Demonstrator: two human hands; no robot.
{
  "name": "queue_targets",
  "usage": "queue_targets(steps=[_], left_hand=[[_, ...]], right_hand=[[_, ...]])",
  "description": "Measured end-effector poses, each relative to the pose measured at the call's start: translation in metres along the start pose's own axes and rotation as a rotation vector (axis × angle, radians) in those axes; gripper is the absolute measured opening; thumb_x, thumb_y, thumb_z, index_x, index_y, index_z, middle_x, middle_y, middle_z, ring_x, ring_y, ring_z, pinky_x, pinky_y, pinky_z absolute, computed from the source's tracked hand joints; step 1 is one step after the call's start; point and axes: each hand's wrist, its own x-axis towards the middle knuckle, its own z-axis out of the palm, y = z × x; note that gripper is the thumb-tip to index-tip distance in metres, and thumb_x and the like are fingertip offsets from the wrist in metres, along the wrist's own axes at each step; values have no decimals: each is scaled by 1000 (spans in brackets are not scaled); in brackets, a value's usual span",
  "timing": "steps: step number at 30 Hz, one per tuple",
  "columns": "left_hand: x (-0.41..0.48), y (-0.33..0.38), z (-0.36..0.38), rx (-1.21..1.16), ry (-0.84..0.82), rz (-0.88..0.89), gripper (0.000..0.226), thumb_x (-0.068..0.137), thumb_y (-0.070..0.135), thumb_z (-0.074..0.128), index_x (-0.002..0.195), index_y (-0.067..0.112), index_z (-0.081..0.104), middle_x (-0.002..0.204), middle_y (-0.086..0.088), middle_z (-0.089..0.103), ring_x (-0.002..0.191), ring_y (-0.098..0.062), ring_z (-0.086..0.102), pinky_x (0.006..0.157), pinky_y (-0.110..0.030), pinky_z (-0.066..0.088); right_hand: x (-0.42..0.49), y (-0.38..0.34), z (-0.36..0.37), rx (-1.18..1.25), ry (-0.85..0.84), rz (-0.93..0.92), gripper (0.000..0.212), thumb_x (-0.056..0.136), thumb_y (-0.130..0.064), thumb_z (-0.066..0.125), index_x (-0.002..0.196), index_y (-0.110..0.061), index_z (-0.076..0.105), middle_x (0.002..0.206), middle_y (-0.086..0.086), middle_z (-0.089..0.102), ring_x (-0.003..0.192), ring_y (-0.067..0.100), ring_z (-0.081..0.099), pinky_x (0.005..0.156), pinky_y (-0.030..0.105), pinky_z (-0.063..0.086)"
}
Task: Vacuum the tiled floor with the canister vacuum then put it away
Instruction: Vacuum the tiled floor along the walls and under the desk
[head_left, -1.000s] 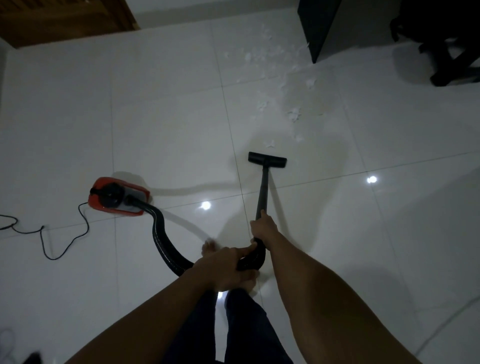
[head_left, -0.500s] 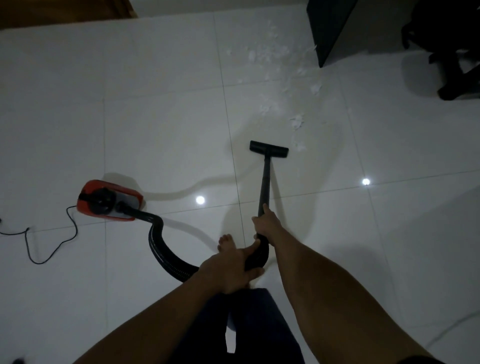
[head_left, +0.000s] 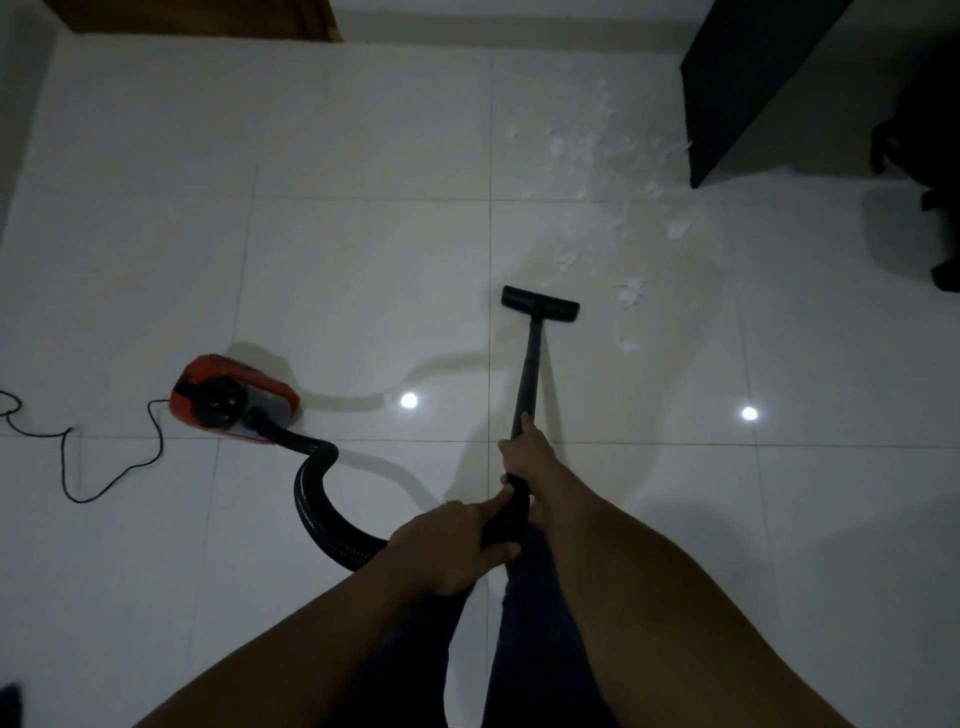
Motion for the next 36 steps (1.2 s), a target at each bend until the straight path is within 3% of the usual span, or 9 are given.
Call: queue_targets(steps=[6,9,12,14,17,21,25,28,36], left_hand=[[25,16,-14,-43,-5,-54,80,93,65,44,156,44,0,129,-9,62,100,-19,65,91,-37,54],[44,28,-30,-78,3,-74,79,95,61,46,157,42,1,126,-8,65,90,-10,62,84,-27,52],[60,47,-42,-108,1,-84,78,97,57,47,158,39,3,123,-7,67,85,-7,62,79,-21,45],[75,62,-49,-144,-7,-97,77,97,57,47,158,40,4,130,-6,63,100,-13,65,83,-20,45],[100,90,-59,-222,-25,-103,77,97,55,49,157,41,3,142,-2,56,115,-12,61,91,-19,43],[131,116,-69,-247,-9,-96,80,94,60,49,157,43,2,148,-1,51,122,-13,58,103,-30,46],[151,127,-83,-251,13,-122,82,90,68,46,156,46,3,142,-2,57,111,-13,63,99,-36,51],[161,137,-100,-264,42,-125,78,93,61,48,156,44,5,131,-2,64,90,-8,61,90,-32,53],[191,156,-139,-346,78,-105,74,96,55,51,152,47,3,120,-4,67,69,2,55,76,-19,44]], right_hand=[[8,-21,-30,-67,-18,27,75,100,-25,47,157,-38,0,140,17,51,107,32,63,92,46,55],[13,-42,-56,-149,-37,67,71,103,-23,42,158,-36,-2,133,15,57,102,23,63,71,33,55],[10,-57,-88,-262,-49,27,67,105,-21,38,158,-31,-3,135,11,56,95,17,55,47,21,22],[22,-61,-103,-279,-42,31,72,103,-17,41,159,-32,-2,131,12,59,92,19,59,51,25,31],[48,-66,-125,-260,-23,32,79,99,-12,45,158,-35,-2,123,15,59,90,25,63,75,37,57],[65,-76,-164,-278,-43,-22,82,96,-8,45,158,-33,-1,125,17,57,95,28,65,81,40,59],[76,-95,-184,-298,-43,-42,83,95,-6,45,159,-33,-1,127,18,55,97,29,64,78,37,58],[84,-113,-195,-355,-35,-63,86,94,-6,47,159,-32,-2,125,19,55,97,29,64,82,39,58],[109,-153,-223,-442,-13,-100,85,94,-6,49,159,-30,0,127,18,55,98,28,62,70,34,50]])
